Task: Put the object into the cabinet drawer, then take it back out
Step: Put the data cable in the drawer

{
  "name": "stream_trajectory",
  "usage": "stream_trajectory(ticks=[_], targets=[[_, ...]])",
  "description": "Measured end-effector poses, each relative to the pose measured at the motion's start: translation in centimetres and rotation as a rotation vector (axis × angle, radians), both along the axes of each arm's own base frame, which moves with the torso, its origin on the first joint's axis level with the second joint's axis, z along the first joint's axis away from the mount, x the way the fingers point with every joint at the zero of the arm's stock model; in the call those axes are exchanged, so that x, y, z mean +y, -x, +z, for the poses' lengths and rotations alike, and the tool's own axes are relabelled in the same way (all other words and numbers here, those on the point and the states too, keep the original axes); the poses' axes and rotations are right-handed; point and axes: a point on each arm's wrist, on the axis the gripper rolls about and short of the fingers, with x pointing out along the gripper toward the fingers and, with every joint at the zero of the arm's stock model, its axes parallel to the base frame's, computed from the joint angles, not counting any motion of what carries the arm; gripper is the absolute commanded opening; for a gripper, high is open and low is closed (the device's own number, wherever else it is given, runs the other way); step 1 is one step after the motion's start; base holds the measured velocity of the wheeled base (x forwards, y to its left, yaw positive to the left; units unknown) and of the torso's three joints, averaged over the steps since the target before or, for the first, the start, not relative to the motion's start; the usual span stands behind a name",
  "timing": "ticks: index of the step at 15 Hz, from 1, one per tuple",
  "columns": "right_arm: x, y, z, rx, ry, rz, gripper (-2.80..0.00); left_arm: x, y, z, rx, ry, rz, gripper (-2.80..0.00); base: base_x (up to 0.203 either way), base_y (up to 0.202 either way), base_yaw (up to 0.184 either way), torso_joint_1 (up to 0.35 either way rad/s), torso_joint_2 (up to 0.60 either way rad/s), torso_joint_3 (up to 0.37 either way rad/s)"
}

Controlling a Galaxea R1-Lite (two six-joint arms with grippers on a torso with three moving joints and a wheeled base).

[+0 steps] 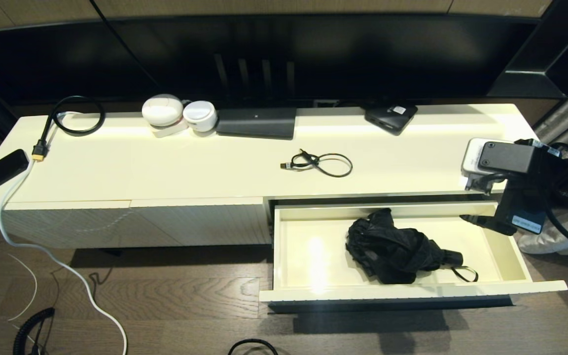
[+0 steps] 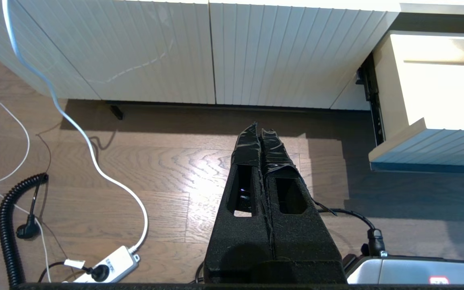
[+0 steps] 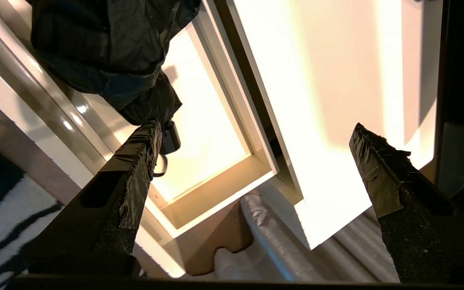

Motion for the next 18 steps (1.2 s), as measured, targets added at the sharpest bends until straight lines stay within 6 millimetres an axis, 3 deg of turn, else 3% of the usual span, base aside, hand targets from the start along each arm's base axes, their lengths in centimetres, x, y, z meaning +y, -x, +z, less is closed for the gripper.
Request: stream_trajectory(ticks=[4,10,18], targets=[[1.0,-0.5,1.5,0.016,-0.204,-0.094,0.00,0.0,0.0,0.0,0.000,0.000,0.000,-2.80,0.000,0.000,0.000,0.000,0.00,0.000],[3.1,-2.4,1.2,0.103,-0.503,-0.231,0.00,0.0,0.0,0.0,0.000,0.000,0.000,-2.80,0.000,0.000,0.000,0.000,0.00,0.000],[7.5,-8.3,0.5,0.145,-0.824,-0.273,0.00,0.0,0.0,0.0,0.000,0.000,0.000,-2.80,0.000,0.000,0.000,0.000,0.00,0.000]])
